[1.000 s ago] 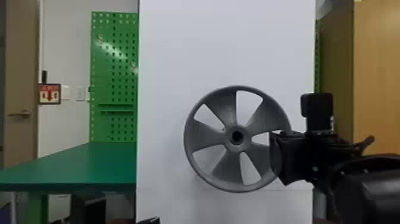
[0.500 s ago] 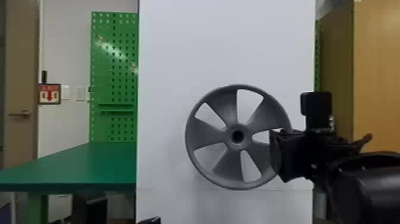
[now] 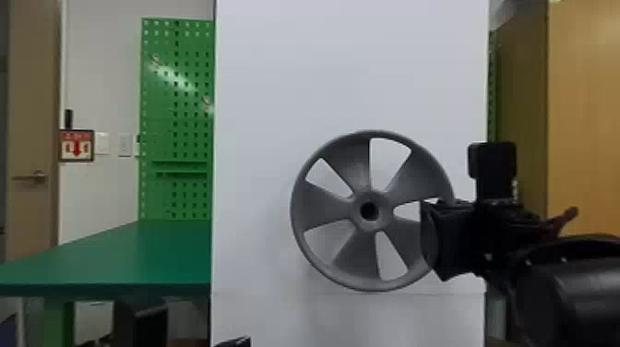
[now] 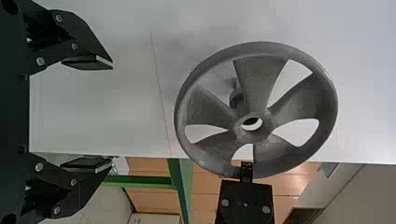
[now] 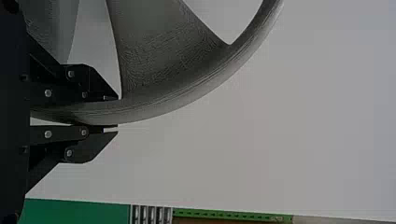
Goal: Hold the wheel and insert it
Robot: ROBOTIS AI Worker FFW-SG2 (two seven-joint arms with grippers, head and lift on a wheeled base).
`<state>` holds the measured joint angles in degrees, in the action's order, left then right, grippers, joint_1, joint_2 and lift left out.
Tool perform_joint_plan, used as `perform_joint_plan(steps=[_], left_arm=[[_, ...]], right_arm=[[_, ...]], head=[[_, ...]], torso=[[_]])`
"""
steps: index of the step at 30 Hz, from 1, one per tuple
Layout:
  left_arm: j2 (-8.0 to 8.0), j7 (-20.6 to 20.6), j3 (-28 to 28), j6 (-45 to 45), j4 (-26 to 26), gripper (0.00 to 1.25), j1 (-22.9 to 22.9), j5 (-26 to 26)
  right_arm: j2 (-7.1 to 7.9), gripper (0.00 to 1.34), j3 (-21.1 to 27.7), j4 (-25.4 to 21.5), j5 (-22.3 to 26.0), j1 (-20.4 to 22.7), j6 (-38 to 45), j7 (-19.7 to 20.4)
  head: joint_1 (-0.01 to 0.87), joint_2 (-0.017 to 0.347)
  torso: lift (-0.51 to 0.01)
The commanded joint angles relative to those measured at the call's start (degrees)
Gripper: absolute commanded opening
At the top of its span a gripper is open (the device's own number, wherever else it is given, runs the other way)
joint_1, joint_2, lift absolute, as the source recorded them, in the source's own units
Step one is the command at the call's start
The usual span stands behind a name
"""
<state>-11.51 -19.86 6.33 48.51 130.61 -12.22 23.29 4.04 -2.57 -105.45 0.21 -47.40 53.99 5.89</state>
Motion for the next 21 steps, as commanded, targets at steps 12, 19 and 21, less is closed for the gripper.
perform_joint_plan(steps=[12,19,21], left_arm=[[0.00,0.00,0.00,0.00,0.00,0.75,0.00,0.00],[0.00,0.00,0.00,0.00,0.00,0.75,0.00,0.00],[0.00,0.00,0.00,0.00,0.00,0.75,0.00,0.00]], right_arm=[[0.18,0.24,0.02,1.56,0.32,-0.23,-0.64,0.00],[0.18,0.24,0.02,2.18,0.41,-0.15,-1.26,0.00],[0.18,0.24,0.11,2.44,0.41,-0.15,-1.70,0.00]], head=[[0.000,0.008],[0.000,0.008],[0.000,0.008]], torso=[[-0.495],[-0.495],[-0.495]])
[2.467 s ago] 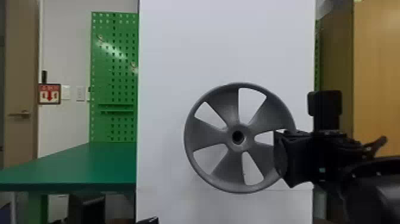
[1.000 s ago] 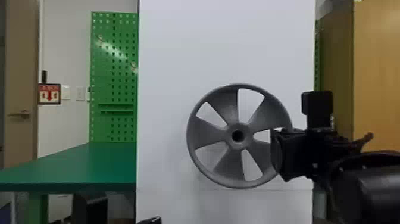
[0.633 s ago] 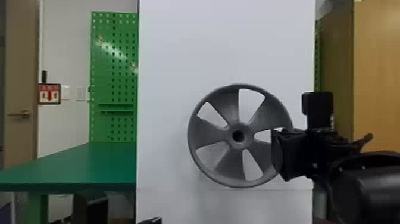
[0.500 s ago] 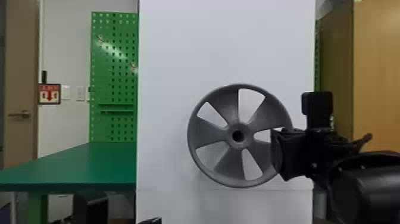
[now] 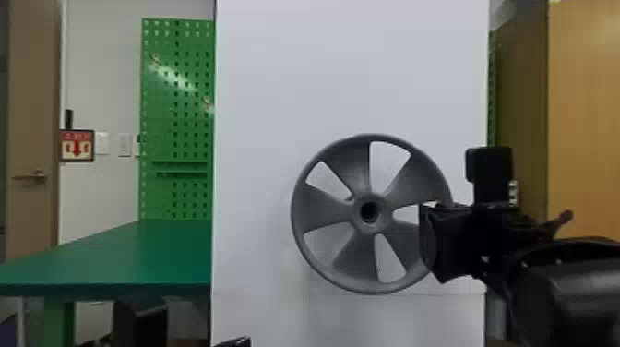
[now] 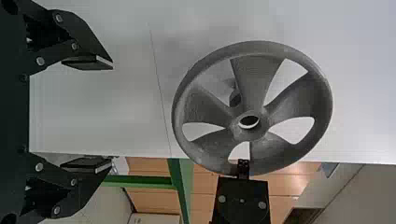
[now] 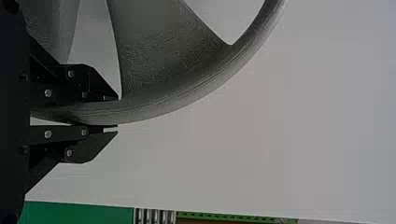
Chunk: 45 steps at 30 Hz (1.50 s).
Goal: Hold the wheel and insert it
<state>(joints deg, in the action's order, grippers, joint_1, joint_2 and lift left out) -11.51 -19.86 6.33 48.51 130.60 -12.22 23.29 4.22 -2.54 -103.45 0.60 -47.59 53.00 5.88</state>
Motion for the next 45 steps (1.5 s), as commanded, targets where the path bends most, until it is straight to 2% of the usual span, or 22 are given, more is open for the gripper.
perform_joint_plan(steps=[1,26,37,45], left_arm=[[0.00,0.00,0.00,0.00,0.00,0.75,0.00,0.00],[0.00,0.00,0.18,0.00,-0.09,0.75,-0.18,0.00],[0.00,0.00,0.18,0.00,-0.09,0.75,-0.18,0.00],[0.00,0.00,0.26,0.00,-0.09,0.75,-0.18,0.00]], right_arm=[[0.00,0.24,0.08,0.62,0.02,-0.05,-0.79,0.00],[0.35,0.24,0.52,7.38,1.25,-1.28,-5.54,-0.08],[0.00,0.24,0.25,9.85,0.81,-2.24,-7.12,0.00],[-0.17,0.24,0.16,12.31,2.21,-2.68,-9.40,-0.08]], head=[[0.000,0.008],[0.000,0.008],[0.000,0.008],[0.000,0.008]], torso=[[-0.495],[-0.495],[-0.495],[-0.495]])
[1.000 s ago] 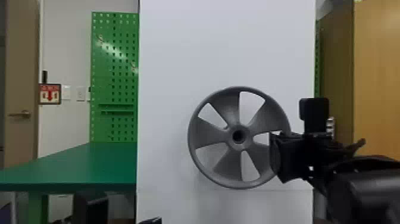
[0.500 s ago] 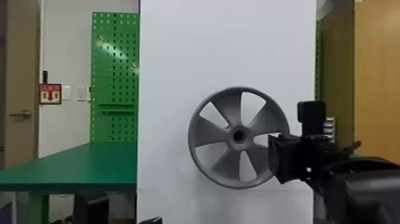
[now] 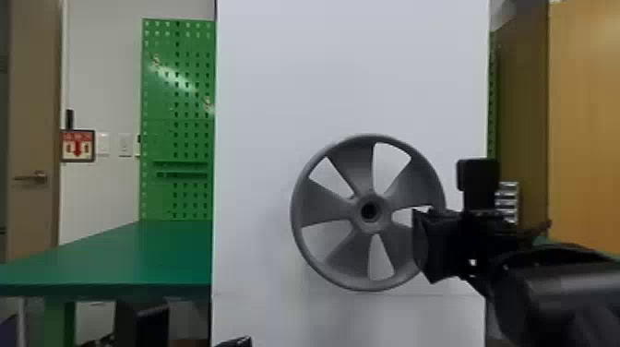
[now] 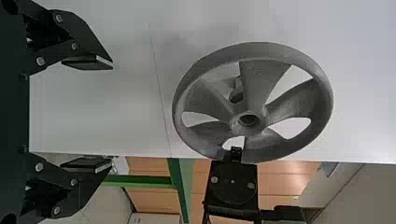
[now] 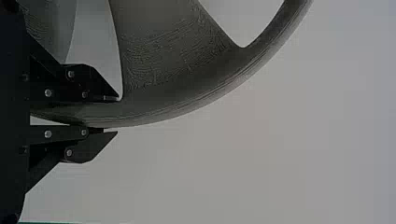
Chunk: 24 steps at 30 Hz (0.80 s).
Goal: Hold the wheel and insert it
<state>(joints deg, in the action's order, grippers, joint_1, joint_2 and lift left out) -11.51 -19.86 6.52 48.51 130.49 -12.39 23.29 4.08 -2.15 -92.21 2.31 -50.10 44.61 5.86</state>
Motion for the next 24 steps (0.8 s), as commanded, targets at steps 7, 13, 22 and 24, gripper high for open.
perform_joint_plan(steps=[7,13,22,24], left_arm=[[0.00,0.00,-0.10,0.00,-0.06,0.75,0.18,0.09],[0.00,0.00,-0.01,0.00,-0.06,0.75,0.09,0.09],[0.00,0.00,0.08,0.00,-0.06,0.75,0.00,0.09],[0.00,0.00,0.08,0.00,-0.06,0.75,-0.09,0.09]], right_arm=[[-0.39,0.24,-0.40,1.51,0.85,-0.44,-1.02,-0.06],[-0.48,0.24,-0.49,1.95,0.33,-0.70,-1.20,0.02],[-0.92,0.24,-0.05,3.97,-0.11,-1.67,-1.90,0.02],[-1.10,0.24,0.12,4.41,-0.11,-1.85,-2.25,0.11]], head=[[0.000,0.008],[0.000,0.008],[0.000,0.008],[0.000,0.008]], torso=[[-0.495],[-0.495],[-0.495],[-0.495]])
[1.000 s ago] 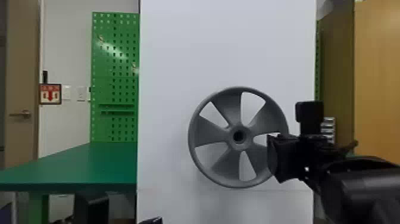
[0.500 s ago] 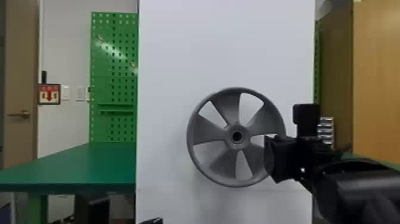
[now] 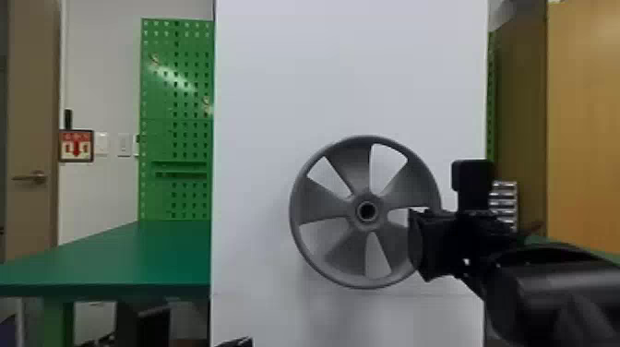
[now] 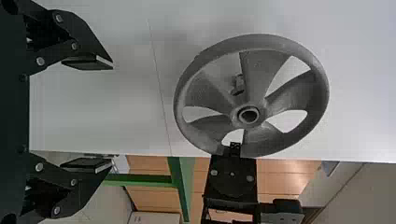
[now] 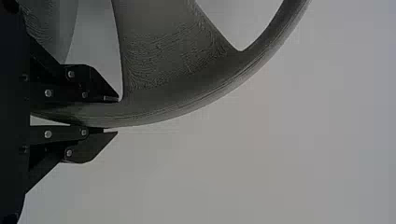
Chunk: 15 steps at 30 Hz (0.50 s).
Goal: Hold the wheel and insert it
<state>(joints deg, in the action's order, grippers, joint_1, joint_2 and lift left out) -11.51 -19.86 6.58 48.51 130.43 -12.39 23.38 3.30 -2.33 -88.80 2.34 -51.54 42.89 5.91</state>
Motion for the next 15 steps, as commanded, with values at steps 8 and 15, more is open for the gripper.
perform_joint_plan(steps=[8,15], left_arm=[[0.00,0.00,0.18,0.00,-0.17,0.75,-0.18,0.00],[0.00,0.00,0.18,0.00,-0.17,0.75,-0.18,0.09]], right_arm=[[-1.10,0.24,0.66,3.28,0.12,-1.54,-1.31,2.18],[-1.45,0.24,0.83,4.16,0.12,-1.81,-1.93,2.62]], head=[[0.000,0.008],[0.000,0.008]], torso=[[-0.495],[-0.495]])
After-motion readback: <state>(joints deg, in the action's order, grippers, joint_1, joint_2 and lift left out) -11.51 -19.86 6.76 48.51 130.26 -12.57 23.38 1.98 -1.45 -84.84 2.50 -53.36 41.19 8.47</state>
